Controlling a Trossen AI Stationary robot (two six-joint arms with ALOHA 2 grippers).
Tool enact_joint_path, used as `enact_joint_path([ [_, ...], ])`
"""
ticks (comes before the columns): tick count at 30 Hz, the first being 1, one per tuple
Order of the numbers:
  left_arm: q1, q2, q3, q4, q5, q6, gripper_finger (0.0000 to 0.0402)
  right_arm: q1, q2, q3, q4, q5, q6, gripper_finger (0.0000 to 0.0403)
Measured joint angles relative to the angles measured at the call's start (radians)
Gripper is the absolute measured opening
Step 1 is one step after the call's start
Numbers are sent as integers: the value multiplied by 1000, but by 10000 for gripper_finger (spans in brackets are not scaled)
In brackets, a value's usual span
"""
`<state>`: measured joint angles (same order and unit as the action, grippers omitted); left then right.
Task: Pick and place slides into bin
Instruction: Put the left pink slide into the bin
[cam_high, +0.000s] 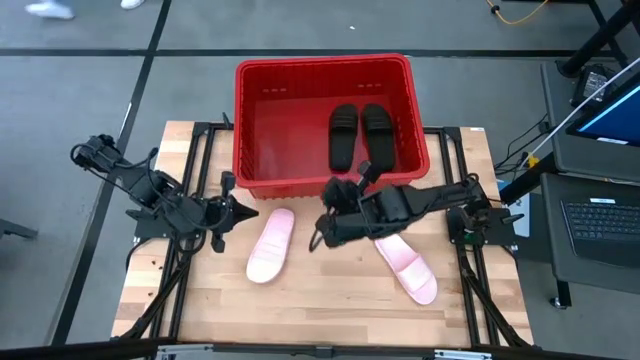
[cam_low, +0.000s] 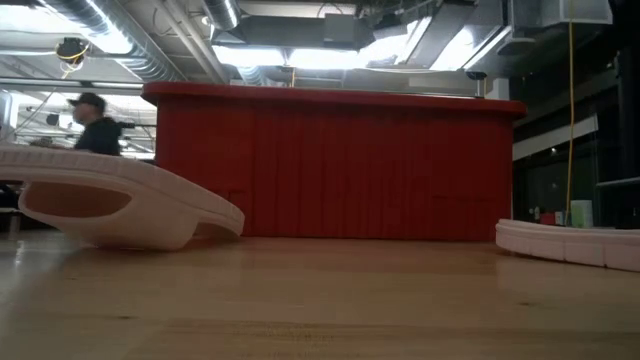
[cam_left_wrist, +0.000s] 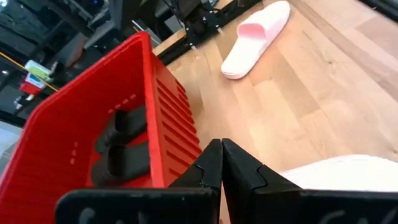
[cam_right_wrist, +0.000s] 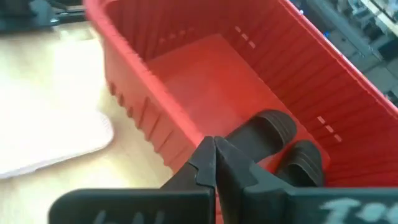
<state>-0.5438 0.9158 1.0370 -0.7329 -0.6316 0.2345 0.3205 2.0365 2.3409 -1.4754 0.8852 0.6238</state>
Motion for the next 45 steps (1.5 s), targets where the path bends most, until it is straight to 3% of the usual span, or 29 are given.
enact_joint_path([
  [3, 0, 13, 0, -35, 24, -40, 1, 32, 0, 0, -13, 22, -25, 7],
  [10, 3, 63, 0, -80, 194, -95, 9, 65, 0, 0, -62, 42, -80, 5],
  [19, -10, 250, 0, -26, 49, -100, 21, 119, -6, -1, -95, 50, -103, 8],
  [24, -48, 360, 12, -26, 42, -174, 22, 169, -7, -28, -95, 58, -44, 4],
  [29, -108, 422, 60, -26, 40, -223, 21, 219, -7, -106, -95, 169, 46, 9],
  [34, -165, 466, 133, -37, 12, -242, 3, 239, -29, -185, -95, 168, 118, 4],
  [39, -218, 541, 244, -200, -33, -398, 2, 270, -73, -256, -94, 171, 172, 11],
  [45, -260, 702, 405, -445, 10, -624, 2, 299, -143, -370, -92, 200, 212, 4],
])
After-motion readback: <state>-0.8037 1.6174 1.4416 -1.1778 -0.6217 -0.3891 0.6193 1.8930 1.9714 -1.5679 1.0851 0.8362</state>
